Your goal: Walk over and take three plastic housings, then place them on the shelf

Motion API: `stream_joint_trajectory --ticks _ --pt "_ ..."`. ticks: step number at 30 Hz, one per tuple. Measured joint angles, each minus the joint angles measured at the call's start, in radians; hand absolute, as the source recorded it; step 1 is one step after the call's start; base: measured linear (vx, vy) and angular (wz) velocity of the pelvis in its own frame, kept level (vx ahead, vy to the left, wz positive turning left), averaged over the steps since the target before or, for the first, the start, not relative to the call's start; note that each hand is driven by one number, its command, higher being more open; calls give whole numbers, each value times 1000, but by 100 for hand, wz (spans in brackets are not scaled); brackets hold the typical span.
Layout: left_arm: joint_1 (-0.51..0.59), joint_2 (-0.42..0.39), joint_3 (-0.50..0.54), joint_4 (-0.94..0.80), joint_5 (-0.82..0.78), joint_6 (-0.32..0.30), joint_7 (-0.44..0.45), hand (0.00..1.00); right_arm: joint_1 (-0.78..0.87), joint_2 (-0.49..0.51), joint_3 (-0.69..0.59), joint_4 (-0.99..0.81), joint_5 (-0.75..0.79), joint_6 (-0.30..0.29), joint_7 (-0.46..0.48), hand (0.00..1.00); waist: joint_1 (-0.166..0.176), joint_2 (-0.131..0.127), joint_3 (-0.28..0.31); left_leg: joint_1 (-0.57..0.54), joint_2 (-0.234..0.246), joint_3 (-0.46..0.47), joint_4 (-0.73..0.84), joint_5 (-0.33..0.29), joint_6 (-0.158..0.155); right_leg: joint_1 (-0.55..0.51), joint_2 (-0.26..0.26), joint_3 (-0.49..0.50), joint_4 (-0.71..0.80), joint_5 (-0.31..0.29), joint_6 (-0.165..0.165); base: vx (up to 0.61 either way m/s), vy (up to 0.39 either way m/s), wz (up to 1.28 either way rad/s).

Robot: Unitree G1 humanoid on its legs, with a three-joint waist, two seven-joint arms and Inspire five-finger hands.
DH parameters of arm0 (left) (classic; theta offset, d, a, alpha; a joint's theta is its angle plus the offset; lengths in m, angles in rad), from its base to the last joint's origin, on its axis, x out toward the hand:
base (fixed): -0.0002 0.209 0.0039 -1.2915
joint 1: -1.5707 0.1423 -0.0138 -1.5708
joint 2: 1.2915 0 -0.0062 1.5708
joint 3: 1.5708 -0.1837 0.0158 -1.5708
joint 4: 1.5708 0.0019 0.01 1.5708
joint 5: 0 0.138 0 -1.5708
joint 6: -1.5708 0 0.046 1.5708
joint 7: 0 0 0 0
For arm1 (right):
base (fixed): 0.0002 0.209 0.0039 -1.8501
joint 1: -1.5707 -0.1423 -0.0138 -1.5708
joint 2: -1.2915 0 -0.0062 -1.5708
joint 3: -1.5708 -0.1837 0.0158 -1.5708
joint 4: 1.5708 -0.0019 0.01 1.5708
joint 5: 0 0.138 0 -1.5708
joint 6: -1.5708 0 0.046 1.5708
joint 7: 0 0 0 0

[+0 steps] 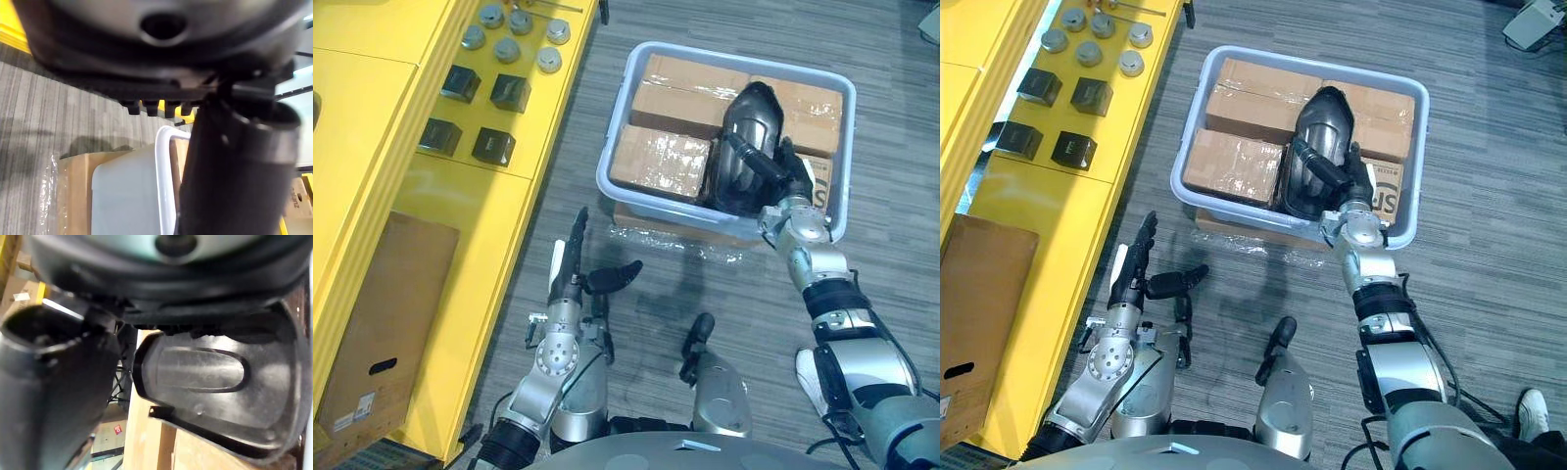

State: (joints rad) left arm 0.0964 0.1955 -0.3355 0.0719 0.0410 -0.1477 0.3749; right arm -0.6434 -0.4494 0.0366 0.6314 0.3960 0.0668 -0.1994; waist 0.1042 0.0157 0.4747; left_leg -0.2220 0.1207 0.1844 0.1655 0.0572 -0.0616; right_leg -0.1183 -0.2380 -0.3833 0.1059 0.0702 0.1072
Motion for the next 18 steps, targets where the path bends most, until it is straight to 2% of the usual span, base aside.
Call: stream_joint_trajectory --ticks 3,8,10,12,13,16,18 --pt "6 1 1 -2 0 1 -10 100 3 -23 -3 -35 -24 16 22 100 -3 -6 3 0 11 2 8 -5 -4 1 6 5 0 0 0 12 -16 -7" --pt "21 5 26 -6 1 3 -31 100 3 -28 -5 -103 -77 5 92 100 -1 -27 4 1 25 4 28 -19 -13 7 23 12 0 -1 -2 5 -3 -3" --pt "23 13 28 -6 1 4 -37 100 3 -28 5 -105 -116 -43 109 100 2 -30 5 0 27 3 28 -21 -13 7 25 11 0 -2 -5 0 0 0" --pt "30 19 28 -6 4 4 -38 100 4 -28 26 -133 -116 -128 125 100 3 -30 5 0 29 3 28 -24 -14 7 26 11 0 -4 -7 0 0 0" --pt "31 19 29 -6 4 3 -38 100 4 -28 28 -146 -116 -150 124 100 3 -30 5 0 29 3 28 -24 -14 7 27 11 0 -4 -7 0 0 0" --pt "29 19 32 -6 4 -3 -41 100 8 -28 31 -236 -160 -231 52 100 5 -32 4 1 30 4 28 -24 -14 8 29 12 0 -5 -8 0 0 0" --pt "28 18 37 -6 4 -3 -44 100 25 -28 11 -280 -221 -238 -7 100 5 -35 3 0 29 5 28 -25 -15 9 28 10 -1 -5 -8 1 7 2"
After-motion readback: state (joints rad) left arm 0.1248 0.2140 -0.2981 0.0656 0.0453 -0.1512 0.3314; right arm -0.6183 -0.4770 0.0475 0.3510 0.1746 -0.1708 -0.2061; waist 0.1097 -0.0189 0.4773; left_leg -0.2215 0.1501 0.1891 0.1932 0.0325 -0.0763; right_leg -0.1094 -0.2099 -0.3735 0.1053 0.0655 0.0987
